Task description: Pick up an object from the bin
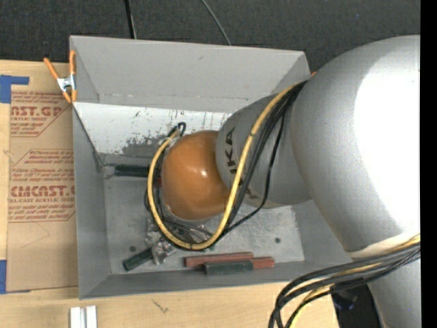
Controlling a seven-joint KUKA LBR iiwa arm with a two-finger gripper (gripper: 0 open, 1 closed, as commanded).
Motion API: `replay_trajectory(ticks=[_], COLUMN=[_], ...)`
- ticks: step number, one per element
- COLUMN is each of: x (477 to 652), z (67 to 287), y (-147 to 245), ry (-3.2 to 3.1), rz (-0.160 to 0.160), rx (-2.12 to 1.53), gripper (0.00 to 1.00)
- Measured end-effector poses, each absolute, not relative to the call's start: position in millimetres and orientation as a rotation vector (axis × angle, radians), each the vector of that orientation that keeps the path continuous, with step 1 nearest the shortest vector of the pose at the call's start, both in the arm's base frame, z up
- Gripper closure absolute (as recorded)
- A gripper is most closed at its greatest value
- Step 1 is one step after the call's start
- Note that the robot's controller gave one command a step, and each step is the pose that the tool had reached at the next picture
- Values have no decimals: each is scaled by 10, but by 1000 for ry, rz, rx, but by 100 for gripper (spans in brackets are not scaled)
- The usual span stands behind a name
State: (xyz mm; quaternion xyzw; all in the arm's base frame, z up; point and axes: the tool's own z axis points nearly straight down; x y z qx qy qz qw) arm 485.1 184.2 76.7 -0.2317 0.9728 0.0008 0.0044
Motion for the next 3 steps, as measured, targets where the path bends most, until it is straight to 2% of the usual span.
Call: replay_trajectory(ticks=[2,3], x=[4850,4983], z=[767,2363], y=[1840,1748], ry=[3047,3057], rz=[4,2], rx=[-725,-692], gripper=[100,100])
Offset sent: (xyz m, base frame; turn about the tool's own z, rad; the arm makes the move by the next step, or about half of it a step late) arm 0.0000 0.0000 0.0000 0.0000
